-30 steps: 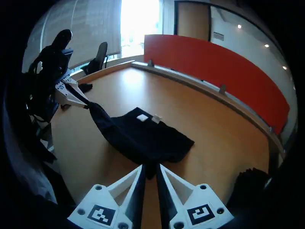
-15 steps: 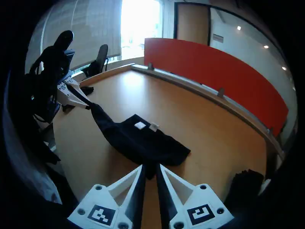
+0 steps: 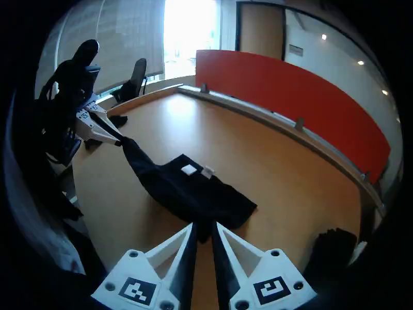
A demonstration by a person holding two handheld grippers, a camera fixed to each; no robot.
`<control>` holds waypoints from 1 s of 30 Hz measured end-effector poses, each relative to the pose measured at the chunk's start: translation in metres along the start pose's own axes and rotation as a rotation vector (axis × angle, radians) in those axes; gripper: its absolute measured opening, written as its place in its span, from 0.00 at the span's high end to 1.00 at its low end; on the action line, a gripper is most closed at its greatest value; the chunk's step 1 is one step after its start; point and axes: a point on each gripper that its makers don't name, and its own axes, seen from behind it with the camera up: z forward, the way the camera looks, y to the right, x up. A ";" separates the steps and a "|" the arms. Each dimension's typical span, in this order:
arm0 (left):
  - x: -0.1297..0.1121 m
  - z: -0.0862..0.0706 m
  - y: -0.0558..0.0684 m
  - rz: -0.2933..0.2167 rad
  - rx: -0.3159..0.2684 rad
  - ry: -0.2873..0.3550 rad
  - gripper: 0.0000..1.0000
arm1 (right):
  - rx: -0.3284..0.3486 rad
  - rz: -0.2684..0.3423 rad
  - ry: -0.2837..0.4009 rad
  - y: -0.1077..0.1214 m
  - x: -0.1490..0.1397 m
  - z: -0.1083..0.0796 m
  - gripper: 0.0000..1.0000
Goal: Fold towel
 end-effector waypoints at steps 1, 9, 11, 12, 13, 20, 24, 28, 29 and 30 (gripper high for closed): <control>0.000 0.000 0.000 -0.001 -0.001 -0.001 0.85 | 0.001 -0.001 -0.001 0.000 0.000 0.001 0.82; -0.001 0.007 0.001 -0.024 -0.002 -0.003 0.85 | -0.001 -0.007 -0.024 0.005 -0.004 0.008 0.82; 0.000 0.011 0.000 -0.032 0.003 -0.004 0.85 | -0.003 -0.011 -0.030 0.007 -0.005 0.011 0.82; 0.000 0.013 -0.001 -0.037 0.006 -0.005 0.85 | -0.004 -0.013 -0.034 0.008 -0.006 0.013 0.82; 0.000 0.016 -0.002 -0.041 0.010 -0.006 0.85 | -0.005 -0.014 -0.038 0.010 -0.006 0.015 0.82; -0.001 0.035 -0.008 -0.076 0.029 -0.023 0.85 | -0.013 -0.013 -0.059 0.022 -0.009 0.030 0.82; -0.001 0.048 -0.012 -0.094 0.040 -0.033 0.85 | -0.017 -0.007 -0.074 0.030 -0.012 0.040 0.82; -0.001 0.058 -0.018 -0.098 0.052 -0.041 0.85 | -0.020 -0.003 -0.085 0.037 -0.014 0.050 0.82; -0.002 0.061 -0.020 -0.098 0.055 -0.044 0.85 | -0.021 -0.003 -0.087 0.039 -0.014 0.052 0.82; -0.002 0.063 -0.021 -0.098 0.057 -0.046 0.85 | -0.022 -0.003 -0.089 0.040 -0.015 0.055 0.82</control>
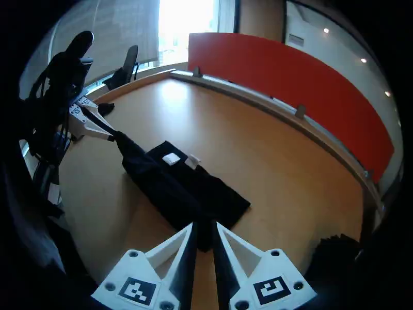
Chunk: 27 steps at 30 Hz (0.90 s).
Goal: Fold towel
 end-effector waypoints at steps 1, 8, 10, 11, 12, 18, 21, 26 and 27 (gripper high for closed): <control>0.000 0.003 -0.001 0.001 0.001 -0.002 0.85 | -0.002 -0.001 -0.004 0.002 0.000 0.003 0.82; 0.000 0.019 -0.009 0.008 0.006 -0.017 0.85 | -0.004 -0.005 -0.023 0.012 0.000 0.018 0.82; 0.000 0.025 -0.011 0.010 0.006 -0.019 0.85 | -0.004 -0.001 -0.027 0.014 -0.001 0.023 0.82; 0.000 0.027 -0.012 0.010 0.006 -0.019 0.85 | -0.005 0.001 -0.029 0.015 -0.001 0.026 0.82; 0.000 0.030 -0.013 0.010 0.006 -0.019 0.85 | -0.005 0.004 -0.031 0.017 -0.001 0.028 0.82; 0.000 0.047 -0.022 -0.002 0.011 -0.029 0.85 | 0.002 0.023 -0.051 0.021 -0.008 0.042 0.82; -0.002 0.056 -0.022 -0.014 0.002 -0.037 0.85 | -0.001 0.033 -0.065 0.025 -0.011 0.049 0.82; -0.005 0.070 -0.026 -0.021 0.003 -0.049 0.85 | 0.000 0.041 -0.089 0.028 -0.018 0.059 0.82; -0.005 0.072 -0.027 -0.022 0.004 -0.051 0.85 | 0.000 0.042 -0.093 0.028 -0.019 0.061 0.82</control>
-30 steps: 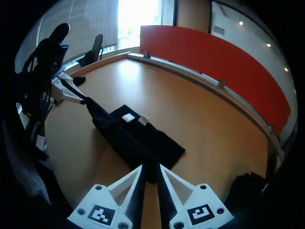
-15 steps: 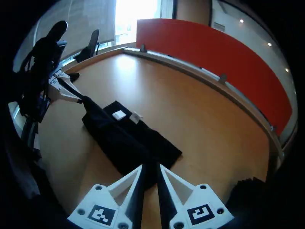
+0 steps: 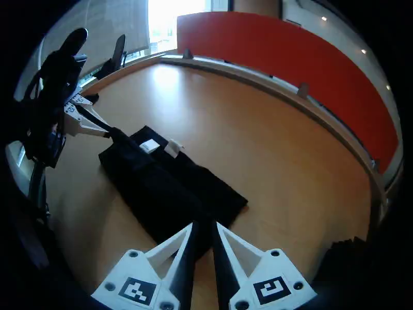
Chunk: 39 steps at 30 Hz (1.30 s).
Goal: Fold towel
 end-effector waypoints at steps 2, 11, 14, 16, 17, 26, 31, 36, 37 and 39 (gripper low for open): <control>0.000 0.004 -0.001 0.000 0.004 -0.003 0.85 | -0.002 0.001 -0.006 0.001 -0.001 0.003 0.82; -0.002 0.017 -0.010 0.012 0.037 -0.013 0.80 | -0.020 0.014 -0.029 0.006 -0.007 0.017 0.80; -0.002 0.020 -0.014 0.022 0.059 -0.013 0.74 | -0.027 0.011 -0.036 0.008 -0.010 0.020 0.76; -0.002 0.022 -0.016 0.028 0.070 -0.014 0.69 | -0.035 0.006 -0.041 0.010 -0.012 0.022 0.72; -0.003 0.022 -0.017 0.031 0.074 -0.015 0.67 | -0.038 0.003 -0.044 0.011 -0.013 0.022 0.69; -0.005 0.025 -0.025 0.041 0.106 -0.024 0.59 | -0.062 -0.009 -0.065 0.017 -0.020 0.026 0.41; -0.002 0.027 -0.030 0.045 0.124 -0.022 0.37 | -0.082 -0.008 -0.063 0.023 -0.019 0.028 0.32; 0.005 0.027 -0.035 0.060 0.136 -0.011 0.33 | -0.116 -0.009 -0.051 0.032 -0.014 0.029 0.24; 0.006 0.027 -0.036 0.059 0.138 -0.009 0.33 | -0.121 -0.008 -0.047 0.034 -0.012 0.029 0.23; 0.009 0.027 -0.037 0.059 0.144 -0.006 0.33 | -0.129 -0.008 -0.039 0.037 -0.008 0.029 0.20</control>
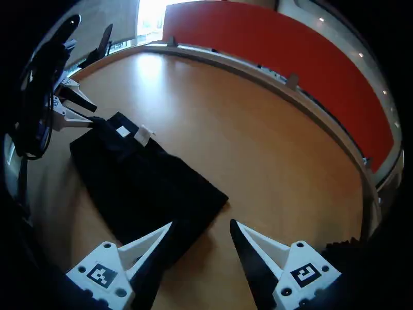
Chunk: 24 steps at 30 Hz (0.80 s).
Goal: Fold towel
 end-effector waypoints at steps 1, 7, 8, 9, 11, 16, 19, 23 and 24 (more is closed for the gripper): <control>0.001 0.000 -0.001 -0.001 0.002 0.002 0.33 | -0.003 0.000 0.002 0.001 0.002 0.000 0.16; 0.009 0.001 -0.006 -0.003 0.016 0.013 0.33 | -0.020 -0.005 0.021 0.009 0.010 0.000 0.16; 0.010 0.001 -0.007 -0.002 0.020 0.015 0.33 | -0.024 -0.007 0.024 0.010 0.011 0.000 0.16; 0.011 0.000 -0.008 -0.002 0.023 0.017 0.33 | -0.028 -0.008 0.027 0.011 0.012 0.000 0.16; 0.014 -0.001 -0.010 -0.001 0.028 0.023 0.33 | -0.035 -0.011 0.035 0.014 0.015 -0.001 0.15; 0.020 -0.005 -0.013 -0.004 0.034 0.032 0.33 | -0.054 -0.012 0.055 0.020 0.024 -0.005 0.15; 0.022 -0.008 -0.014 -0.009 0.033 0.038 0.33 | -0.060 -0.010 0.067 0.022 0.028 -0.008 0.16; 0.021 -0.012 -0.014 -0.014 0.029 0.041 0.33 | -0.059 -0.006 0.078 0.021 0.030 -0.012 0.16; 0.021 -0.013 -0.013 -0.015 0.028 0.042 0.33 | -0.058 -0.005 0.080 0.021 0.030 -0.013 0.16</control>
